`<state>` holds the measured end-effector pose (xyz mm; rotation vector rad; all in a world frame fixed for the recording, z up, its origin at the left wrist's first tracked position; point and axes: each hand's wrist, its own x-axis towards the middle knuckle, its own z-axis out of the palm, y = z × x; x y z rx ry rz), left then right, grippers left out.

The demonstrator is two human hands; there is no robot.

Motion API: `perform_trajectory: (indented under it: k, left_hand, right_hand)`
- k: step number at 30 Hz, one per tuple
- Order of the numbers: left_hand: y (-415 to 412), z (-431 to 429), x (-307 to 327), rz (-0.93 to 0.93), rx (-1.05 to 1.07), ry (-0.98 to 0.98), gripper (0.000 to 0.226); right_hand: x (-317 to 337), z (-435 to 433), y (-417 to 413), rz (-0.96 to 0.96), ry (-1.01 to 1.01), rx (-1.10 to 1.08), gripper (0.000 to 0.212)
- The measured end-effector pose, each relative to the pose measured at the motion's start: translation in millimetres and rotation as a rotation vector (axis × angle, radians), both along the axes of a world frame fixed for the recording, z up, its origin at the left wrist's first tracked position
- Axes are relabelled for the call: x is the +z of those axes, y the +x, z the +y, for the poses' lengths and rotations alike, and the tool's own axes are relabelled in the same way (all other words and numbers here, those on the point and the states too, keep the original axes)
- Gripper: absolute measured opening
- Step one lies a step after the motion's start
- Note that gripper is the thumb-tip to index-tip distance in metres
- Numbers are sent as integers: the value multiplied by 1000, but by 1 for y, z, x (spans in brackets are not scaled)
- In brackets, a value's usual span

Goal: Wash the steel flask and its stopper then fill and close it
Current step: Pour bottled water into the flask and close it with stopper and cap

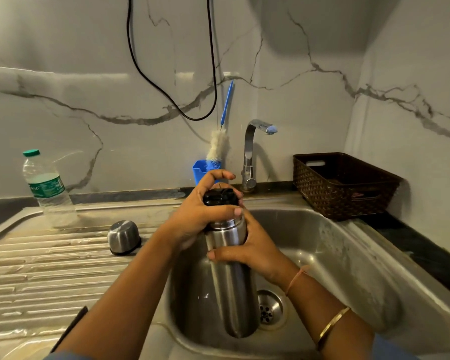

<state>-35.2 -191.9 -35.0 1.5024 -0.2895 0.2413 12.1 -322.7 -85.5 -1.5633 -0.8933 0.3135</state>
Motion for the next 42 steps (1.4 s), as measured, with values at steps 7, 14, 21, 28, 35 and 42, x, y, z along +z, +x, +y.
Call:
perform_trajectory:
  k: [7, 14, 21, 28, 35, 42]
  left_hand:
    - [10, -26, 0, 152, 488, 18, 55]
    - [13, -31, -10, 9, 661, 192, 39]
    - [0, -1, 6, -86, 73, 192, 37]
    - [5, -2, -1, 57, 99, 40, 40]
    - [20, -44, -28, 183, 720, 34, 64]
    - [19, -37, -23, 89, 699, 71, 30]
  right_hand:
    - [-9, 11, -11, -164, -217, -549, 70]
    - [-6, 5, -9, -208, -206, -435, 78]
    - [-5, 5, -1, 19, 48, -48, 80]
    - [-9, 4, 2, 23, -42, -74, 77]
    - [-13, 8, -11, -256, -377, -499, 76]
    - [-13, 10, -9, -261, -305, -479, 81]
